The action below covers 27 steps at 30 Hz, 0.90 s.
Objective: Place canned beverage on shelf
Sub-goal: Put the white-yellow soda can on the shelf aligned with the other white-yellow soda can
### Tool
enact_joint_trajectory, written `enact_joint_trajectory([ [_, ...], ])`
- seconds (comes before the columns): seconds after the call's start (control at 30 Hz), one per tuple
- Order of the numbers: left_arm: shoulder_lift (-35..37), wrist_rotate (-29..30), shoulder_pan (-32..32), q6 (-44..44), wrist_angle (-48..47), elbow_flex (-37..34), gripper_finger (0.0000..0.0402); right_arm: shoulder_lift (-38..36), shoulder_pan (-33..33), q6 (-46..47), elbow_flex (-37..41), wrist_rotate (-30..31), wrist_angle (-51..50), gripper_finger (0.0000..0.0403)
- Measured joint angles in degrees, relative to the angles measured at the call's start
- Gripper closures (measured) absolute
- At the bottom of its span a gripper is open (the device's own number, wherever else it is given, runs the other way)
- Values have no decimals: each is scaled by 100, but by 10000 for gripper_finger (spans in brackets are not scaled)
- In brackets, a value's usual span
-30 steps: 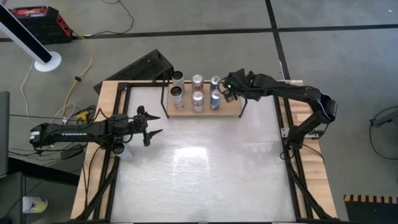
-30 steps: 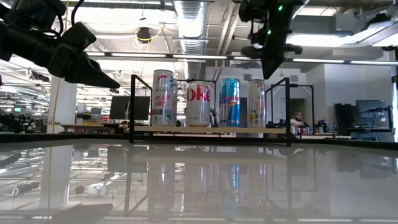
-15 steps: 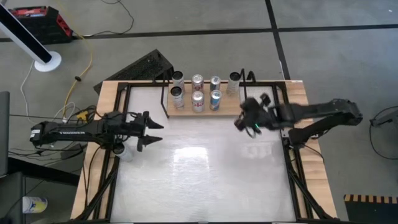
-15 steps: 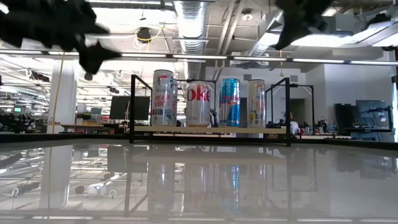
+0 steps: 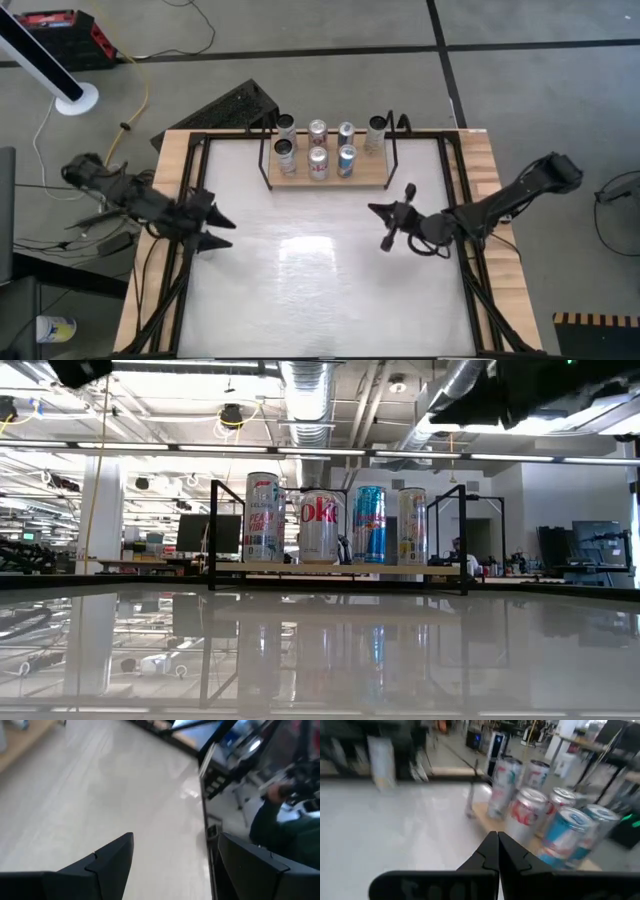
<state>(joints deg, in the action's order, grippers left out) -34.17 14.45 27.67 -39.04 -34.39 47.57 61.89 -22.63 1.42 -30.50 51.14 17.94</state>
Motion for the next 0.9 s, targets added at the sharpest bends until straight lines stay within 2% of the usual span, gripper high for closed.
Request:
enact_joint_trajectory([
  [0.13,-682,411,680,-573,-1039,791,127,214,182,-892,-39,-1,305,382],
  [0.3,-1466,813,1031,-1440,-2633,1531,127,218,500,-1024,-74,-332,371,382],
  [0.4,-1825,709,1048,-1803,-3283,1679,127,222,690,-1036,-74,-802,339,382],
  [0.5,-2058,234,1047,-1916,-3533,1684,127,221,860,-1050,-74,-1261,372,382],
  [0.6,-2239,-59,1048,-1887,-3686,1684,127,222,1018,-1019,-74,-1514,419,382],
  [0.7,-2349,-91,1045,-1640,-3820,1684,127,222,1123,-1004,-74,-1665,476,382],
  [0.9,-2506,-69,1043,-344,-3874,1686,127,222,1265,-941,-74,-1933,489,382],
])
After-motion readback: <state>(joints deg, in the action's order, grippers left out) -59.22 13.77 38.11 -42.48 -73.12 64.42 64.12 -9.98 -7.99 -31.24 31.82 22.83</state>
